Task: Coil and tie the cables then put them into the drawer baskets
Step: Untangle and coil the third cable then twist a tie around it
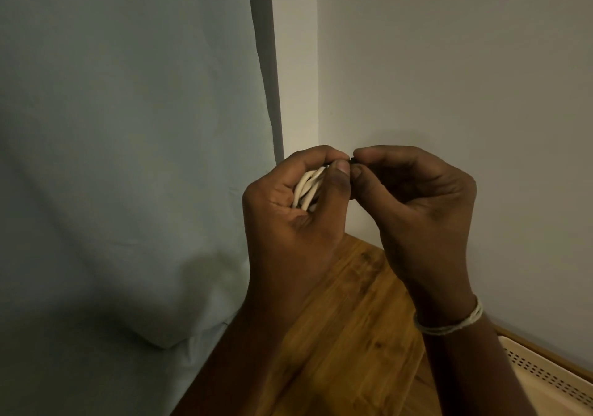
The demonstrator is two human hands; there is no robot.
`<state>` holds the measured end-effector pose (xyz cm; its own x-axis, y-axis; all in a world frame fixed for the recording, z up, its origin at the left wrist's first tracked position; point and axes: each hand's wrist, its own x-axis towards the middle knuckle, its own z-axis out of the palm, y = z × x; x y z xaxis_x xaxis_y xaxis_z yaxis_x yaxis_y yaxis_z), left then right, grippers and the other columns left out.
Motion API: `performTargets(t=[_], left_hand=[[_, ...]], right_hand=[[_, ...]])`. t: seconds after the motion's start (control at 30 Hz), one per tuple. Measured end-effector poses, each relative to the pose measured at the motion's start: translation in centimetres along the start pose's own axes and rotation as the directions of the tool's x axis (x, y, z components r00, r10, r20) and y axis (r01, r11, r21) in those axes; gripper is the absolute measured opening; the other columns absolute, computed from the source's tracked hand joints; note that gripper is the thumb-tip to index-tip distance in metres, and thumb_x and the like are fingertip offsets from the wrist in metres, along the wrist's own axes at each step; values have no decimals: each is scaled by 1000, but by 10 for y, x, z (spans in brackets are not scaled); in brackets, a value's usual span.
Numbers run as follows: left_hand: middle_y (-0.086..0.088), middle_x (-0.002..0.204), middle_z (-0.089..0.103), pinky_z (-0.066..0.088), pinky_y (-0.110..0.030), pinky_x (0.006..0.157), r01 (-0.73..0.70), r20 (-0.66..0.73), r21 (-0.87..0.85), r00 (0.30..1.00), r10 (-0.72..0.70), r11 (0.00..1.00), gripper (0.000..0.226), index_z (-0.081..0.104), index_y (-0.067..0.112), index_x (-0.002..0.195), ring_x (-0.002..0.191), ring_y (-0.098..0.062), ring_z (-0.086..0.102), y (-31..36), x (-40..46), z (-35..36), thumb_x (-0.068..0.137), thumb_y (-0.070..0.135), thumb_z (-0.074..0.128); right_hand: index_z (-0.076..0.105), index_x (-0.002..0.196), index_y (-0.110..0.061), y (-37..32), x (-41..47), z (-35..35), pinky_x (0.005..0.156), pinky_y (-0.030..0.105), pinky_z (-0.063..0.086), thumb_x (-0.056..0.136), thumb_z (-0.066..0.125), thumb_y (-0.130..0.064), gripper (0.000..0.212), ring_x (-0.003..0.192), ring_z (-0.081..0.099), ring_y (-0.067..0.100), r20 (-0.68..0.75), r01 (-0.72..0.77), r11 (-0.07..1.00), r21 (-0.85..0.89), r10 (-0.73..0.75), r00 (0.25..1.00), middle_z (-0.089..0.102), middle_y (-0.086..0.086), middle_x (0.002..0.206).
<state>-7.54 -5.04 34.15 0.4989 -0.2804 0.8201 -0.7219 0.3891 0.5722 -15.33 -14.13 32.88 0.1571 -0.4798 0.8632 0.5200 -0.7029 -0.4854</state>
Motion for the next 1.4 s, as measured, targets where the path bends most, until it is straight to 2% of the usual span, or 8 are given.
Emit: performTargets(t=[0.23, 0.4, 0.53, 0.63, 0.97, 1.1, 1.23, 1.4], left_hand=[[16, 83, 67, 50, -6, 66, 18, 4, 16, 1000, -18, 1000, 20, 70, 19, 97, 81, -1, 67, -2, -1, 3, 87, 33, 61], [19, 83, 67, 48, -4, 65, 65, 13, -12, 998, -65, 998, 17, 70, 19, 96, 82, 4, 67, -6, -4, 5, 86, 31, 61], [14, 83, 69, 49, -5, 64, 115, 21, -42, 993, -114, 993, 23, 71, 14, 98, 82, 2, 68, -13, -7, 5, 87, 32, 60], [17, 84, 68, 49, -5, 65, 120, 18, -26, 993, -120, 992, 19, 70, 19, 96, 83, 2, 67, -16, -7, 4, 86, 32, 62], [25, 83, 61, 46, -1, 68, 87, 13, 27, 996, -88, 996, 12, 66, 23, 95, 81, 13, 63, -22, -8, 0, 85, 29, 63], [24, 87, 63, 47, -2, 70, 92, 4, 44, 996, -92, 995, 19, 70, 21, 100, 85, 11, 64, -25, -9, -1, 86, 33, 63], [16, 87, 69, 52, -7, 71, 86, -25, 55, 996, -85, 995, 21, 73, 17, 99, 85, 1, 67, -26, -10, -1, 87, 32, 64], [16, 85, 68, 50, -6, 67, 72, -26, 59, 997, -71, 996, 21, 73, 14, 97, 83, 0, 66, -29, -11, -2, 86, 30, 65]], right_hand=[[67, 107, -6, 2, 0, -2, 74, 21, 59, 86, 70, 7, 26, 81, 72, 13, 8, 31, 999, -33, -31, 999, 72, 4, 92], [67, 108, -7, 7, -5, -4, 71, 28, 60, 88, 68, 3, 22, 75, 71, 18, 10, -18, 999, 34, 17, 1000, 72, 9, 88], [68, 111, -9, 11, -8, -5, 73, 33, 59, 89, 67, -3, 23, 78, 72, 23, 47, -100, 987, 123, 94, 994, 73, 12, 90], [69, 110, -11, 11, -9, -2, 73, 31, 59, 88, 66, -9, 22, 80, 73, 22, 52, -119, 983, 142, 113, 992, 74, 9, 91], [68, 114, -7, 16, -16, 9, 73, 29, 58, 95, 61, -2, 22, 81, 71, 16, -1, -171, 979, 108, 172, 985, 74, 7, 94], [68, 115, -6, 19, -17, 13, 74, 30, 59, 96, 59, -1, 22, 80, 70, 18, -14, -179, 980, 86, 181, 983, 74, 9, 94], [67, 116, -6, 20, -19, 16, 75, 24, 58, 97, 57, 3, 24, 84, 72, 14, -19, -164, 985, 50, 165, 986, 74, 6, 96], [65, 117, -9, 21, -21, 18, 78, 19, 57, 97, 57, 3, 25, 88, 72, 10, -22, -135, 991, 19, 135, 991, 73, 1, 98]])
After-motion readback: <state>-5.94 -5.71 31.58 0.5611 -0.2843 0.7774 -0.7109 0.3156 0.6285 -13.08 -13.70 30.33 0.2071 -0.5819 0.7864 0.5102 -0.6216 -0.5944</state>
